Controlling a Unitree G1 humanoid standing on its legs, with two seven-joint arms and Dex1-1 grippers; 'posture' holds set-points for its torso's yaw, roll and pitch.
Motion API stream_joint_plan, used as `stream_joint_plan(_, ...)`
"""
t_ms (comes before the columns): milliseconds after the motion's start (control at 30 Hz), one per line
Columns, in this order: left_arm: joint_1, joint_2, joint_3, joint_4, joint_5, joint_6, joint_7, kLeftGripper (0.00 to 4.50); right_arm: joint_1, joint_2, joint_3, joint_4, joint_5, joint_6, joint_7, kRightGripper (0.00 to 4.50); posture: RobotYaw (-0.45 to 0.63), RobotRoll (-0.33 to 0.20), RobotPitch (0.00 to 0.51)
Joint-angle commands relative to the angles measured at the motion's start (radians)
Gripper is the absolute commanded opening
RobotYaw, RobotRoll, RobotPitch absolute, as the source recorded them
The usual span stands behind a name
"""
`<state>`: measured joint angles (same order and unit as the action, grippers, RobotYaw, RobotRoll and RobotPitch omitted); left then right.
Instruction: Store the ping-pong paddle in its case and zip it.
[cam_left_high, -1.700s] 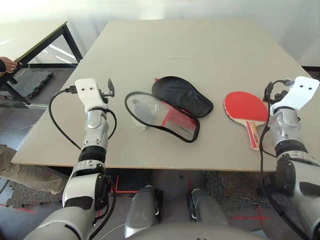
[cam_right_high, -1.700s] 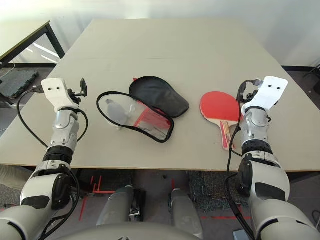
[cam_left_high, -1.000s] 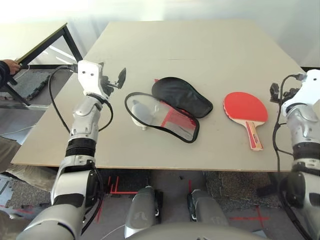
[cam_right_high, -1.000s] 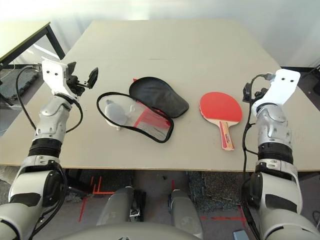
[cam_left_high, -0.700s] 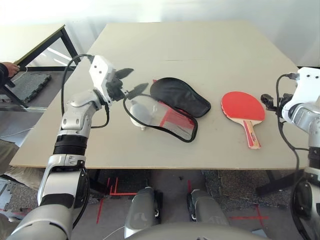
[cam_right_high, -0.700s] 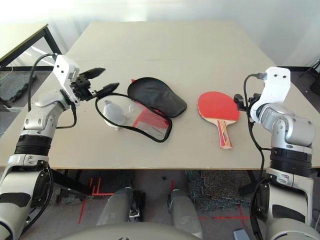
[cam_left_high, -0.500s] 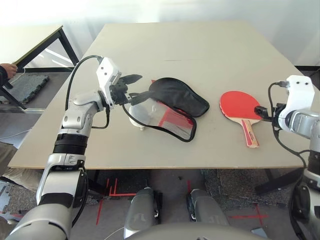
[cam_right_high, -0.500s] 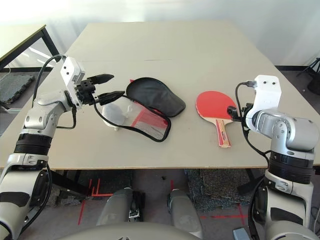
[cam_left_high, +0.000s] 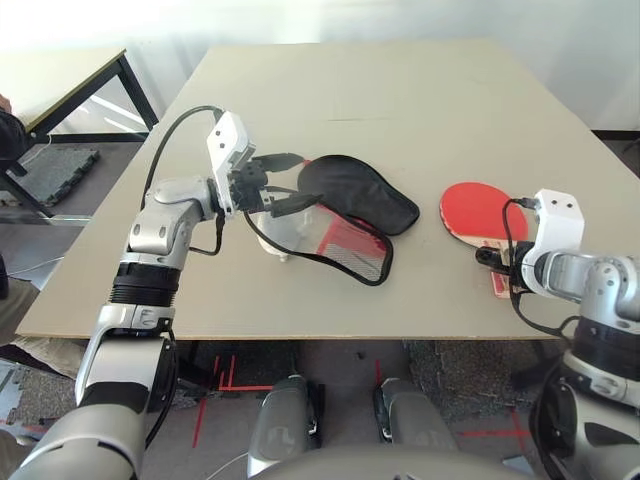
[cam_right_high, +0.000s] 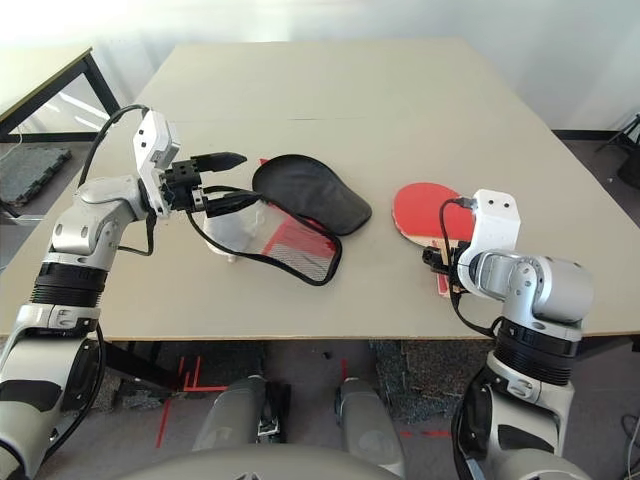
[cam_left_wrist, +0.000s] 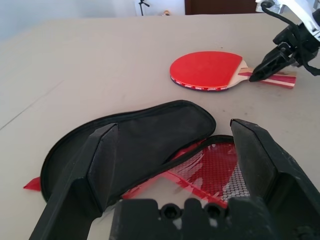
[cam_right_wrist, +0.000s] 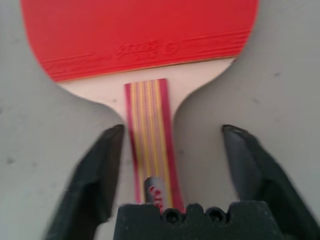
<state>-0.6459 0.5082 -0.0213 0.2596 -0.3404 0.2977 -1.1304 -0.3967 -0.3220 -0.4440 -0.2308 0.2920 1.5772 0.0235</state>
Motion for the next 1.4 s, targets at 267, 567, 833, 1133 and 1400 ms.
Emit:
stream_joint_plan(267, 0.048, 0.016, 0.001, -0.063, -0.014, 0.047, 0.004, 4.50, 0.010, -0.035, 0.032, -0.035, 0.006, 0.035, 0.079, 1.07, 0.04, 0.000, 0.067)
stream_joint_plan(567, 0.055, 0.037, 0.004, -0.056, -0.010, 0.047, 0.001, 4.50, -0.105, -0.130, 0.137, -0.057, 0.056, 0.001, 0.191, 1.07, 0.05, 0.000, 0.061)
stream_joint_plan(833, 0.066, 0.046, 0.011, -0.074, -0.015, 0.052, 0.006, 4.50, -0.230, -0.267, 0.330, 0.047, 0.106, -0.079, 0.347, 1.07, 0.07, 0.000, 0.058)
stream_joint_plan(1133, 0.121, 0.060, 0.034, -0.145, -0.030, 0.070, 0.037, 4.50, -0.499, -0.246, 0.551, 0.400, 0.087, -0.246, 0.514, 1.07, 0.14, 0.000, 0.056)
stream_joint_plan(1400, 0.153, 0.049, 0.037, -0.199, -0.042, 0.085, 0.077, 4.50, -0.627, -0.145, 0.694, 0.689, -0.004, -0.443, 0.616, 1.07, 0.18, 0.000, 0.049)
